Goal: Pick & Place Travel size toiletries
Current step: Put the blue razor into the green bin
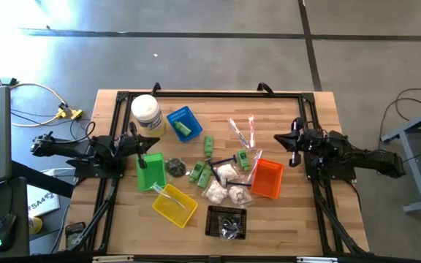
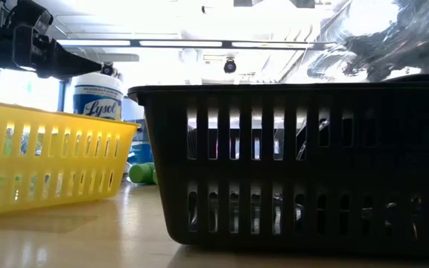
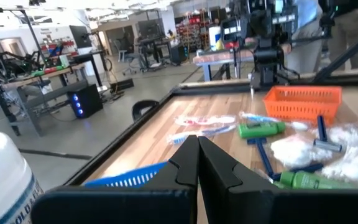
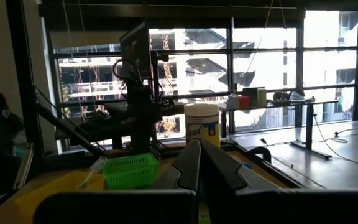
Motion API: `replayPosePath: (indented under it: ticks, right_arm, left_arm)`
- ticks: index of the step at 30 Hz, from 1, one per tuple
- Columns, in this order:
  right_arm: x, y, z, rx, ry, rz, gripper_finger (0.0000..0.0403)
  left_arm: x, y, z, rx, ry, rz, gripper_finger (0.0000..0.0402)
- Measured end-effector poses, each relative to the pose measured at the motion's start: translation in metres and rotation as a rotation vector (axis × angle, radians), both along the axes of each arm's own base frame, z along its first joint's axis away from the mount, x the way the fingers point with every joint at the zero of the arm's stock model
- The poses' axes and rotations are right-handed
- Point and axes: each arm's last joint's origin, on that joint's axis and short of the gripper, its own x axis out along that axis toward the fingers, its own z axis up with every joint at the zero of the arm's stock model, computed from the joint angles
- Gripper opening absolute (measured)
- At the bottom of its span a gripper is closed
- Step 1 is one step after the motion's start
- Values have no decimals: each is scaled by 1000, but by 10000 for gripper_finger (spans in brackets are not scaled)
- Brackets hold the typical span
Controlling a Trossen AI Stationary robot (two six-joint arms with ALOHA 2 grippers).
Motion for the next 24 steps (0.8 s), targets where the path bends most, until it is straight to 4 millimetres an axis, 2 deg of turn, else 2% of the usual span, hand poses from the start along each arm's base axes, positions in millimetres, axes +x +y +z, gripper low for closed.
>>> replayPosePath:
  ticks: [17,24]
  right_arm:
    - [0,0,0,-3,-3,-1,4]
    - [0,0,0,-3,-6,-1,4]
  left_arm:
    - [0,0,4,-39,-56,-4,0]
    - [0,0,8,-107,-117,-12,0]
